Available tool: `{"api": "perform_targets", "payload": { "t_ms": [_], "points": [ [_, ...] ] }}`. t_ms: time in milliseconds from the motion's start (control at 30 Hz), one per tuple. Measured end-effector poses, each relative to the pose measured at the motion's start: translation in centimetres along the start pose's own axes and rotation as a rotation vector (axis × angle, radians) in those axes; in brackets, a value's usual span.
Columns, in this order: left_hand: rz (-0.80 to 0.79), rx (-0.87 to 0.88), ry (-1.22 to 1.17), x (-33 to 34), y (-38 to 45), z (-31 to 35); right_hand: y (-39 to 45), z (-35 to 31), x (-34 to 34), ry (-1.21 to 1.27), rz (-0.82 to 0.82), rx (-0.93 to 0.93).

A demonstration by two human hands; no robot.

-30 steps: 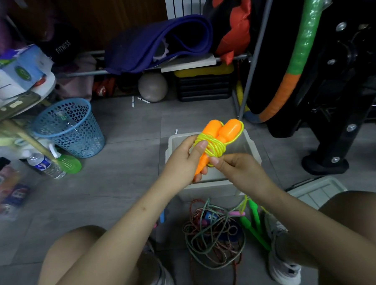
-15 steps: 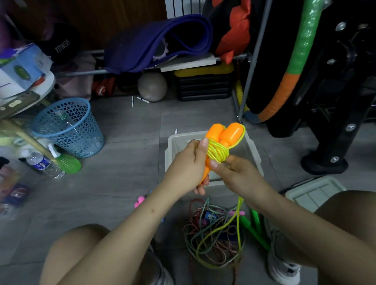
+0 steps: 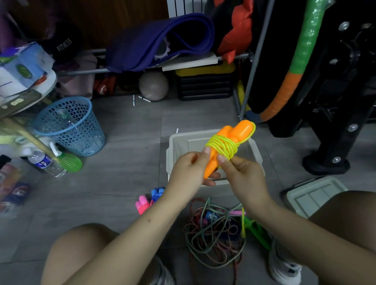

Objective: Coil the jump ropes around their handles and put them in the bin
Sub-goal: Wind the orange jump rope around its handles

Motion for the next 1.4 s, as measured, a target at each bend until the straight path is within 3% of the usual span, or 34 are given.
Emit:
{"api": "perform_targets", "payload": {
  "t_ms": [100,300,467,633,833,1000,1167,1400],
  "points": [
    [0.103,0.072,0.220,-1.0,0.2,0.7,0.0,0.1,0.5,0.044,-0.039,0.036],
    [0.123,0.110,0.275,-1.3,0.9,1.7,0.0,0.4,1.1,0.190,-0.136,0.074],
    [0.089,0.093,0.268,-1.0,1.1,1.4,0.1,0.9,1.4,0.221,-0.202,0.083],
    [-0.097,0.061,0.050,0.3,1.0,1.4,1.5,0.3,0.3,0.103,-0.201,0.090],
    [0.001,0.092,0.065,-1.4,2.2,1.7,0.8,0.0,1.4,-0.044,-0.393,0.152],
    [0.009,0.190,0.409,-2.5,2.8,1.3,0.7,-2.4,0.7,-0.479,-0.410,-0.153],
    [-0.151,0.291,0.809,-0.9,1.7,1.6,1.1,-3.6,-0.4,-0.418,-0.339,-0.244],
    [-0.295,0.321,1.127,0.7,0.6,1.0,0.5,-4.3,-0.1,-0.766,-0.276,-0.499]
  ]
}}
Point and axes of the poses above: each hand's wrist, its own y-axis towards the middle knuckle, its own x-axis out of the palm, z = x × y, the point moved 8 cm from there along y, towards the middle knuckle, and after that the axes turned 5 degrees about y, right-handed, at the moved point
